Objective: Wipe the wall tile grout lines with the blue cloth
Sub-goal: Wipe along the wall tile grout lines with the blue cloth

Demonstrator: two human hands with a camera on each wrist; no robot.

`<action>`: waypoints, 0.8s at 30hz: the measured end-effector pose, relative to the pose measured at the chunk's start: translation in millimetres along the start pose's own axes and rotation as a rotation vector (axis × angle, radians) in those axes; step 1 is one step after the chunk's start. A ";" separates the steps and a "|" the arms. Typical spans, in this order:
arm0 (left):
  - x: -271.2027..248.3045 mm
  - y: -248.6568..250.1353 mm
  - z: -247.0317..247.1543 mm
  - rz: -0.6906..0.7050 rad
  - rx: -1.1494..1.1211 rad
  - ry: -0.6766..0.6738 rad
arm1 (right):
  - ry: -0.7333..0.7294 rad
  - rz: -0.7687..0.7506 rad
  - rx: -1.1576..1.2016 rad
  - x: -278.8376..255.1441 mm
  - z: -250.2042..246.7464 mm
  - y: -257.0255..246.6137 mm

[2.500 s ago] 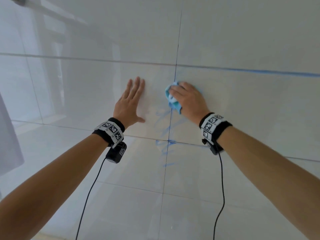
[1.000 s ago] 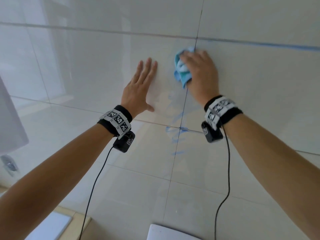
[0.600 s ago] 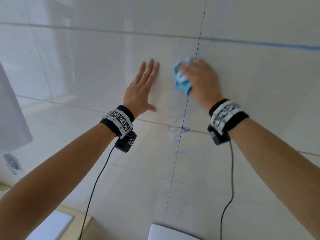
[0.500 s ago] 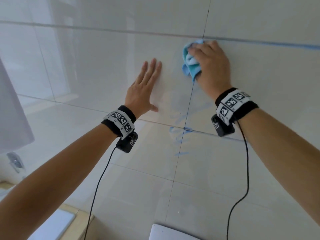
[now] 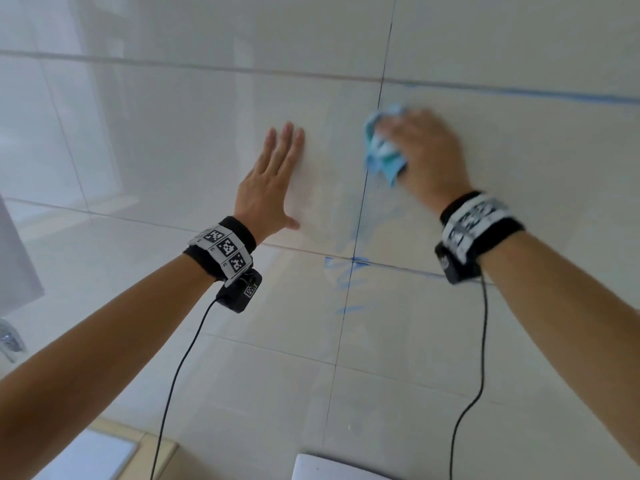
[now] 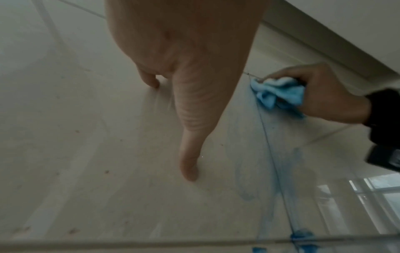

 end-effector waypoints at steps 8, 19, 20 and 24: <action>-3.2 8.3 -0.6 -0.017 0.039 -0.019 | 0.002 0.167 -0.026 -6.5 -1.2 -1.0; -2.4 17.2 0.9 -0.069 0.025 -0.020 | -0.047 0.278 -0.060 39.4 -20.4 11.9; -2.5 18.6 3.1 -0.079 -0.008 -0.016 | -0.040 0.292 -0.048 36.8 -18.0 8.3; -0.9 26.5 -1.4 -0.115 -0.065 0.012 | -0.109 0.261 -0.042 32.2 -21.3 13.7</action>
Point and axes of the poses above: each hand's wrist, its own x-axis towards the middle knuckle, its own z-axis out of the palm, y = z × x, the point moved 4 cm from there along x, towards the middle knuckle, and after that the axes turned 11 degrees about -z, right-handed, at the moved point
